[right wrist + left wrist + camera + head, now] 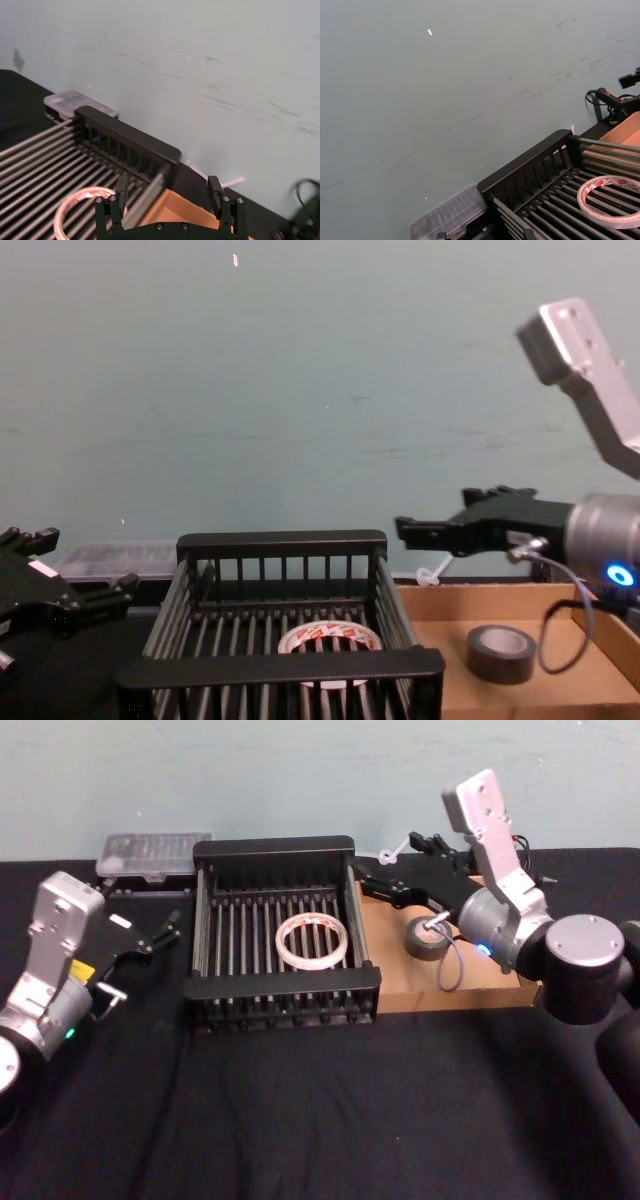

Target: Pick up the white tape and place it into the black box , Pick up the silver tape and place it into the brown box.

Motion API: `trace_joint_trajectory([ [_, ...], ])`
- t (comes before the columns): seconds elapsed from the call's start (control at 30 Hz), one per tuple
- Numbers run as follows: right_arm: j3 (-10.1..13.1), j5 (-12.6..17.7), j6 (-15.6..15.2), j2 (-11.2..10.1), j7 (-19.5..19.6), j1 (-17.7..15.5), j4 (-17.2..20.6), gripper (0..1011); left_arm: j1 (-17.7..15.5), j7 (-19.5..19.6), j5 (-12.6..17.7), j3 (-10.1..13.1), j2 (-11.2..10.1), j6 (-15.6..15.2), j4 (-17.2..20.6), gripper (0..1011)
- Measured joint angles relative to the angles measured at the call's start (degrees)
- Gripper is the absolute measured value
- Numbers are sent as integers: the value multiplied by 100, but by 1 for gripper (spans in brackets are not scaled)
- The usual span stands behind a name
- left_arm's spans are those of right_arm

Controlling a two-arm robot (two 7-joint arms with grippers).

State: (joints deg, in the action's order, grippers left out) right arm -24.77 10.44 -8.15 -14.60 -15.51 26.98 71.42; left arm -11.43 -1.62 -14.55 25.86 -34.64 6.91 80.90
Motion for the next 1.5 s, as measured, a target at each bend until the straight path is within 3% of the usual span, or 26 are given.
trace_joint_trajectory([
  [0.33, 390, -47, -66, -171, 232, -440, 356, 1003, 0, 0, 0, 0, 0, 0, 0, 1001],
  [0.6, 580, -290, -16, -227, 524, -768, 460, 1002, 0, 0, 0, 0, 0, 0, 0, 1001],
  [1.0, 640, -836, 382, -226, 936, -1050, 379, 1003, 0, 0, 0, 0, 0, 0, 0, 1001],
  [1.27, 556, -1383, 806, -202, 1274, -1127, 203, 1003, 0, 0, 0, 0, 0, 0, 0, 1001],
  [1.5, 578, -1467, 837, -156, 1322, -1150, 156, 1002, 0, 0, 0, 0, 0, 0, 0, 1001],
])
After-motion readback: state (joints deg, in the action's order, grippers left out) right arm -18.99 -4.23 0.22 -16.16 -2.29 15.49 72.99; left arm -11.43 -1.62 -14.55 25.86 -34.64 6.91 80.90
